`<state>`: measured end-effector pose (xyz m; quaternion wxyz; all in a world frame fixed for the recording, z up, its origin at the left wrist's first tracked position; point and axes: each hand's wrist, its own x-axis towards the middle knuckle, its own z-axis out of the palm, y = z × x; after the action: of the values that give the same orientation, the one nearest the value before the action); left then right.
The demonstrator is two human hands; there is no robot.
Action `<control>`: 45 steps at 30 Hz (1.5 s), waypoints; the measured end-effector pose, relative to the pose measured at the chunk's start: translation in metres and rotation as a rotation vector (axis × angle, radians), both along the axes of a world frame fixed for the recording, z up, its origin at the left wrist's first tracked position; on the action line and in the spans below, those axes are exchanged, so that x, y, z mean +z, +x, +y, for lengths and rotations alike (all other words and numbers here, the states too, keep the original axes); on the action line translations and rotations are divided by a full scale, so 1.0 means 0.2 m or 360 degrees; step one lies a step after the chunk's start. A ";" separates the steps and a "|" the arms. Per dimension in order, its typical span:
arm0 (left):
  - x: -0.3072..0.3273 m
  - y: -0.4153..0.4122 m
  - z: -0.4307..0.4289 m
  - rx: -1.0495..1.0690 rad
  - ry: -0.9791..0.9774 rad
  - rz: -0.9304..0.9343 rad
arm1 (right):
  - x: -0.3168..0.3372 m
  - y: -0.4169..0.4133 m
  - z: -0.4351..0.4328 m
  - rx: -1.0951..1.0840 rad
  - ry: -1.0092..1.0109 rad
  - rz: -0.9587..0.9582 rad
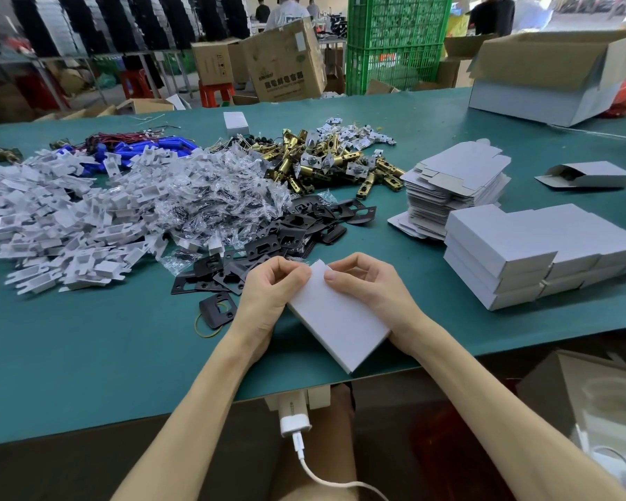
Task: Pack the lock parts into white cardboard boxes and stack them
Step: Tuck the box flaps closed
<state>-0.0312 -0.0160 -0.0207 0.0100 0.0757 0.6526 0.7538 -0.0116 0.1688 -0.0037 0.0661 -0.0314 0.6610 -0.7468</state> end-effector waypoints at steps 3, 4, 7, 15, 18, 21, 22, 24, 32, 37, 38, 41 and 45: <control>0.00 0.00 0.00 -0.0002 -0.0020 0.0001 | 0.00 0.00 0.00 0.0009 0.0014 0.0005; 0.00 0.00 0.00 -0.0006 -0.0033 0.0007 | -0.01 0.00 0.00 0.0012 0.0014 0.0006; 0.00 0.00 0.00 -0.0015 -0.0039 0.0021 | -0.01 0.00 0.01 0.0025 0.0010 0.0017; 0.00 0.00 -0.01 -0.0067 0.0016 0.0031 | -0.02 0.00 0.01 0.0023 -0.0041 0.0042; 0.00 0.00 -0.01 -0.0075 0.0026 0.0058 | -0.02 0.00 0.01 0.0005 -0.0059 0.0036; -0.01 -0.01 -0.01 -0.0055 0.0030 0.0084 | -0.02 0.00 0.02 -0.0018 -0.0074 0.0037; -0.01 -0.01 -0.01 -0.0048 0.0038 0.0084 | -0.02 0.00 0.02 -0.0025 -0.0085 0.0043; -0.01 0.00 0.00 -0.0049 0.0034 0.0073 | -0.03 0.00 0.02 -0.0055 -0.0107 0.0063; -0.01 0.00 -0.01 -0.0118 -0.0034 0.0104 | -0.05 -0.01 0.02 -0.0199 -0.0128 0.0100; -0.02 0.00 0.00 -0.0111 -0.0049 0.0121 | -0.05 -0.01 0.02 -0.0112 -0.0091 0.0138; -0.02 0.00 0.00 -0.0109 -0.0055 0.0124 | -0.05 -0.01 0.02 -0.0112 -0.0087 0.0141; -0.02 0.00 0.00 -0.0101 -0.0093 0.0133 | -0.05 -0.01 0.02 -0.0134 -0.0070 0.0144; -0.02 0.00 0.00 -0.0114 -0.0108 0.0130 | -0.06 -0.01 0.02 -0.0141 -0.0078 0.0142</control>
<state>-0.0321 -0.0160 -0.0246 0.0127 0.1293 0.6746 0.7267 -0.0145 0.1734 -0.0148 0.0028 -0.0370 0.6455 -0.7629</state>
